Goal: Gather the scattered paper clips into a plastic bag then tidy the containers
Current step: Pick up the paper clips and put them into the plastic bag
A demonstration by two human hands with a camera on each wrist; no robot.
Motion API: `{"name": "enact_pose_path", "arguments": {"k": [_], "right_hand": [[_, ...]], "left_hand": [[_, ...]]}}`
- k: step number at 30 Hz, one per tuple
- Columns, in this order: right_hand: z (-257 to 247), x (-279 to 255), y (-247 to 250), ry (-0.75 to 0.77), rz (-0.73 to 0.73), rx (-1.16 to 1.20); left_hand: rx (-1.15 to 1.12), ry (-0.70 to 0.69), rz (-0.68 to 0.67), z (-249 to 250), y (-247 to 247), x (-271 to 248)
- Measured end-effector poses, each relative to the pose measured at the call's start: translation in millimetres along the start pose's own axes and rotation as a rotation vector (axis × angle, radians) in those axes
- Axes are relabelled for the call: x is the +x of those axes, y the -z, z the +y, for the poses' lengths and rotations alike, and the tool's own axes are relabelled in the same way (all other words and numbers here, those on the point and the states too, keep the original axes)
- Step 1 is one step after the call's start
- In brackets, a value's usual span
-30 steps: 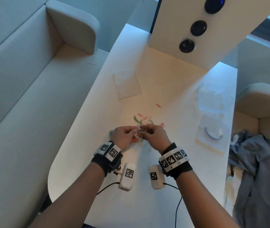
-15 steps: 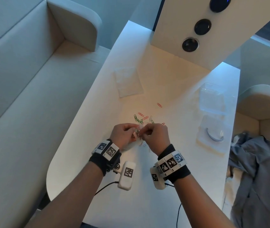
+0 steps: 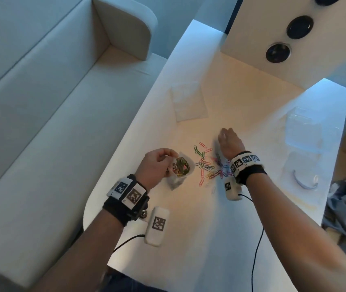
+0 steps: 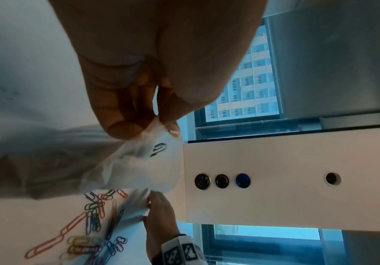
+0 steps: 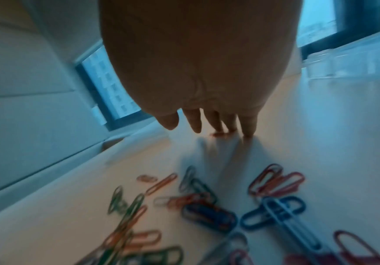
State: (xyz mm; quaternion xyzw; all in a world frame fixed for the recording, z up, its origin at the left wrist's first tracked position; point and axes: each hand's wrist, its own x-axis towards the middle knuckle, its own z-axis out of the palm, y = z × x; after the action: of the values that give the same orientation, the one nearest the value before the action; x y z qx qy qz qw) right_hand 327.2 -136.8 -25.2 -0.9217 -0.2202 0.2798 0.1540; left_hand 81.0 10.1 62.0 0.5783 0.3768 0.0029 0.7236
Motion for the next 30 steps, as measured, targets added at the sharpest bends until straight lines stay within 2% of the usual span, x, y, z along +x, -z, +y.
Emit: {"name": "enact_pose_path", "arguments": {"k": [2, 6, 9, 12, 18, 23, 26, 28, 30], "right_hand": [[-7, 1, -15, 0.113, -0.05, -0.087], [-18, -23, -36, 0.451, -0.215, -0.383], [-11, -47, -36, 0.486, -0.273, -0.467], [8, -68, -38, 0.583, -0.235, -0.562], [27, -92, -55, 0.631, 0.017, -0.502], [32, -94, -50, 0.442, 0.14, -0.267], [36, -102, -44, 0.169, 0.274, 0.11], [41, -108, -41, -0.073, 0.295, 0.367], [44, -114, -37, -0.26, 0.278, 0.771]], "left_hand": [[-0.006, 0.01, -0.004, -1, 4, 0], [-0.003, 0.032, 0.039, -6, 5, 1], [-0.02, 0.047, 0.055, -9, 3, 3], [-0.043, 0.059, 0.062, -11, 1, 5], [-0.052, 0.065, 0.049, -18, -13, 8], [-0.014, 0.102, 0.042, -27, -27, 7], [-0.002, 0.113, 0.037, -32, -35, 8], [-0.005, 0.126, 0.039, -36, -40, 8], [-0.023, 0.144, 0.037, -40, -44, 9]]}}
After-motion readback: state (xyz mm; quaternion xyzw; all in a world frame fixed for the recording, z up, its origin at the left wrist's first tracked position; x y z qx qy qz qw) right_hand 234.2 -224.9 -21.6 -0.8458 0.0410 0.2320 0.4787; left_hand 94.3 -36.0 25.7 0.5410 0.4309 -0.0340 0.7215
